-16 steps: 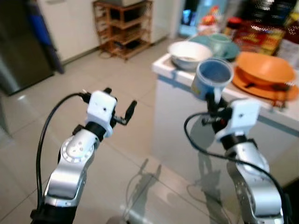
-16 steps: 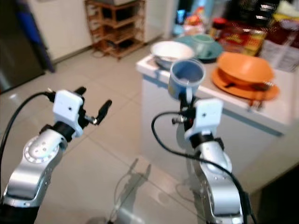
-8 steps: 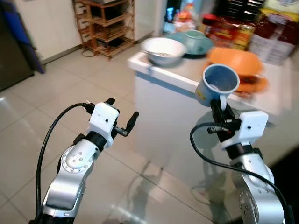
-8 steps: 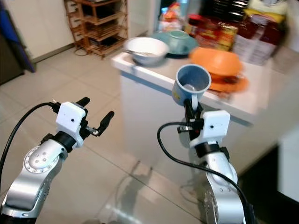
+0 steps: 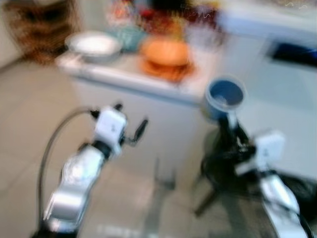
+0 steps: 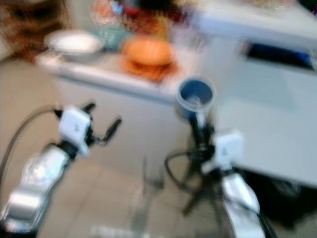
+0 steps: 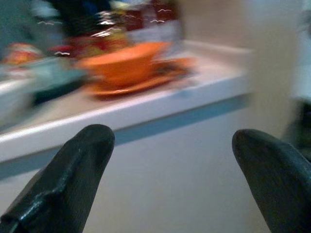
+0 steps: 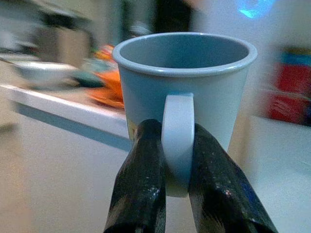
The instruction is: Setting the table
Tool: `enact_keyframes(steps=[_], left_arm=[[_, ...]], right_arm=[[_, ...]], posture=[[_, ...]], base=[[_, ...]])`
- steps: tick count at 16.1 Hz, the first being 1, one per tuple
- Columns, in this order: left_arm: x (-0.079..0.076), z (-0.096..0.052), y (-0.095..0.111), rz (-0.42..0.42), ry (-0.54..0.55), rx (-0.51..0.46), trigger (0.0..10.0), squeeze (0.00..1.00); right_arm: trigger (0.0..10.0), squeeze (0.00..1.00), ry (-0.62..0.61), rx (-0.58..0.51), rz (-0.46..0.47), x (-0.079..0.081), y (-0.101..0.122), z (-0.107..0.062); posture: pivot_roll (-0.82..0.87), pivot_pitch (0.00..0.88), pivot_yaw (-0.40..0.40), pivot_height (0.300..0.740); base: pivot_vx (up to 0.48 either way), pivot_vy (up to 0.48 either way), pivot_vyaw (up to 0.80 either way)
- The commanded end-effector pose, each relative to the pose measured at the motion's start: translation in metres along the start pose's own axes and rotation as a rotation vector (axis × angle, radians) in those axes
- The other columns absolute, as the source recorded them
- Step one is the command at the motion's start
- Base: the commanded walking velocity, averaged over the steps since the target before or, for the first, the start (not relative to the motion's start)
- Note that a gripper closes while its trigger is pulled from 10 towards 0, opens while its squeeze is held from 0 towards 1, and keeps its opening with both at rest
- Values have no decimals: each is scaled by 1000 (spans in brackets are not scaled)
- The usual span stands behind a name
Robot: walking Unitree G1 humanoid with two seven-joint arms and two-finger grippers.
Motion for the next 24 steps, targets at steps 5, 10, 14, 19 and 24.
enact_keyframes(steps=[5, 10, 14, 19, 24], left_arm=[[5, 6, -1, -33, 40, -7, 10000, 0], [3, 14, 8, -47, 47, -33, 10000, 0], [10, 13, 7, -32, 75, -26, 10000, 0], [10, 23, 8, -90, 93, -39, 10000, 0], [19, 17, 8, -43, 121, -25, 10000, 0]], right_arm=[[10000, 0, -56, -11, 29, -2, 12, 8], [10000, 0, -271, 117, 104, -35, -2, 19], [10000, 0, -294, 106, 87, -41, 6, 36], [10000, 0, -273, 103, 90, -36, 14, 39], [10000, 0, -251, 146, 108, -30, -1, 43]], posture=[[72, 0, 0, 740], [99, 0, 12, 740], [85, 0, 7, 740], [77, 0, 16, 740], [123, 0, -11, 740]], base=[[0, -356, 0], [0, -358, 0], [0, -358, 0], [0, -356, 0], [0, -359, 0]])
Point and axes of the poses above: a point about 5 cm out from each wrist's last joint towards the gripper, its own z axis pointing out of the wrist towards the gripper, its own y axis along the axis of the wrist's last joint, x = y × z, the point moved 2 cm from there along z, pointing out of the wrist towards the gripper, and after that the axes turned 2 degrees about -z, right-handed, at the moved point
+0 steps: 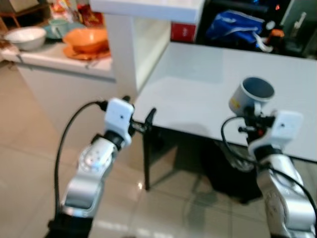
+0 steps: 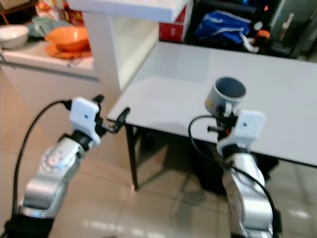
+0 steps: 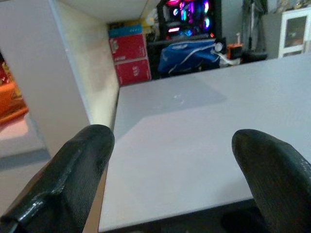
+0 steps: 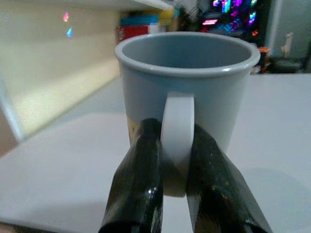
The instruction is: Setting the table
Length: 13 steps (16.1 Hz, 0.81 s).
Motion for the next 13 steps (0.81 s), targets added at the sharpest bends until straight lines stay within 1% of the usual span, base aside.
enact_keyframes(steps=[1, 5, 7, 10, 11, 12, 13], left_arm=[[4, 1, 3, 21, 10, -5, 10000, 0], [4, 5, 4, 24, 14, -8, 10000, 0], [3, 7, 4, 25, 16, -10, 10000, 0], [3, 9, 5, 28, 12, -11, 10000, 0], [1, 9, 5, 33, -5, -11, 10000, 0], [0, 9, 5, 33, -6, -12, 10000, 0], [0, 9, 5, 32, -7, -12, 10000, 0]], right_arm=[[10000, 0, 12, 0, -18, 3, -1, 5], [10000, 0, 15, -17, -32, 2, 4, 8], [10000, 0, -5, -17, -33, 0, 2, 8], [10000, 0, -3, -21, -45, 0, 2, 9], [10000, 0, -2, -27, -83, -3, 3, 10], [10000, 0, -19, -29, -77, -8, 4, 11], [10000, 0, -22, -31, -77, -9, 5, 11]], posture=[[128, 0, -10, 740], [118, 0, -2, 740], [115, 0, 1, 740], [114, 0, 7, 740], [113, 0, 9, 740], [112, 0, 12, 740], [112, 0, 12, 740]], base=[[0, -360, 0], [0, -358, 0], [0, -360, 0], [0, -356, 0], [0, -360, 0], [0, -360, 0], [0, -360, 0]])
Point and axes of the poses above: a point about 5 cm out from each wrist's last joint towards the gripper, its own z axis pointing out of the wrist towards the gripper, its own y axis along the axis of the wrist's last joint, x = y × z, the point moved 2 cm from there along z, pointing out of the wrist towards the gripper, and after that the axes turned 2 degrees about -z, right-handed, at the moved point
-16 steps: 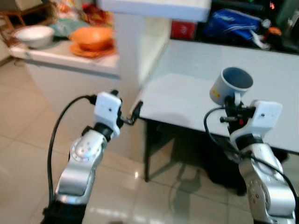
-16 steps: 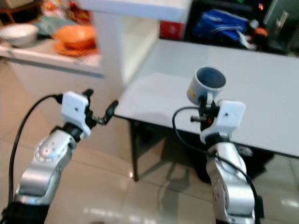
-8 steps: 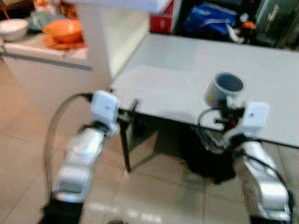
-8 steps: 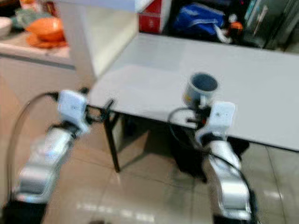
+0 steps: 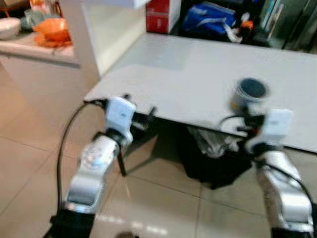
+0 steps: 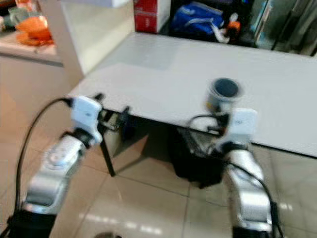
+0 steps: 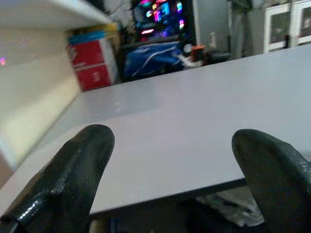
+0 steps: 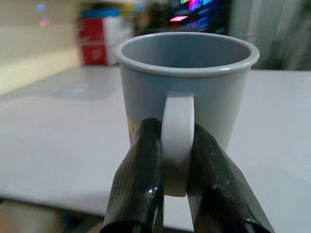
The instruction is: Setting the table
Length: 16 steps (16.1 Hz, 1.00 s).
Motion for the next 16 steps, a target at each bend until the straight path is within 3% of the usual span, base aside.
enact_keyframes(steps=[1, 16], left_arm=[[8, -1, 1, 24, 19, 3, 10000, 0], [2, 2, -2, 1, 19, 17, 10000, 0]], right_arm=[[10000, 0, 25, -34, 0, 8, 8, 3], [10000, 0, 34, -36, -19, 8, 12, 3]], posture=[[110, 0, 14, 740], [84, 0, 10, 740]], base=[[0, -356, 0], [0, -333, 0]])
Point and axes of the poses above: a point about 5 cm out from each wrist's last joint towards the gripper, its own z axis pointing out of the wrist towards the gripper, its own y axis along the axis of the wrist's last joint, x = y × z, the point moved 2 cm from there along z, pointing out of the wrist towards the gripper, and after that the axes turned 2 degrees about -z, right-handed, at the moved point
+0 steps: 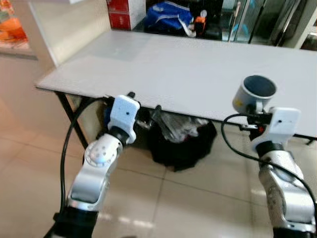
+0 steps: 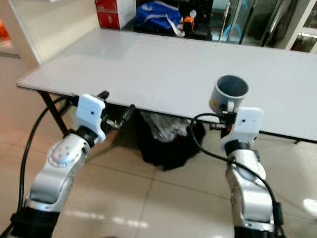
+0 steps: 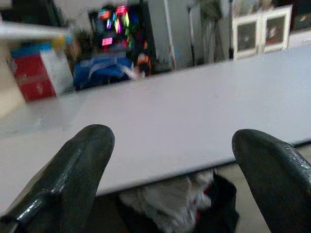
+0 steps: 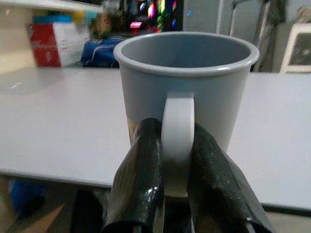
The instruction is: Setting the table
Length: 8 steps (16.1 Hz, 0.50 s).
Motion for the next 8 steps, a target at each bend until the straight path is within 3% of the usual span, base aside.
enact_keyframes(steps=[1, 5, 6, 8], left_arm=[[5, 1, 0, 16, 26, 18, 10000, 0], [8, 3, 11, -31, 20, -31, 10000, 0], [9, 4, 14, -36, 22, -42, 10000, 0], [9, 5, 16, -33, 19, -44, 10000, 0]], right_arm=[[10000, 0, 12, -36, -11, 3, 11, 3], [10000, 0, 10, -43, -17, 4, 14, 4], [10000, 0, 8, -28, -3, 4, 13, 4], [10000, 0, -10, -21, 12, 3, 12, 5]], posture=[[84, 0, 10, 740], [81, 0, 12, 740], [80, 0, 14, 740], [80, 0, 19, 740]], base=[[0, 0, 0], [0, 0, 0], [390, 0, 0], [467, 0, -600]])
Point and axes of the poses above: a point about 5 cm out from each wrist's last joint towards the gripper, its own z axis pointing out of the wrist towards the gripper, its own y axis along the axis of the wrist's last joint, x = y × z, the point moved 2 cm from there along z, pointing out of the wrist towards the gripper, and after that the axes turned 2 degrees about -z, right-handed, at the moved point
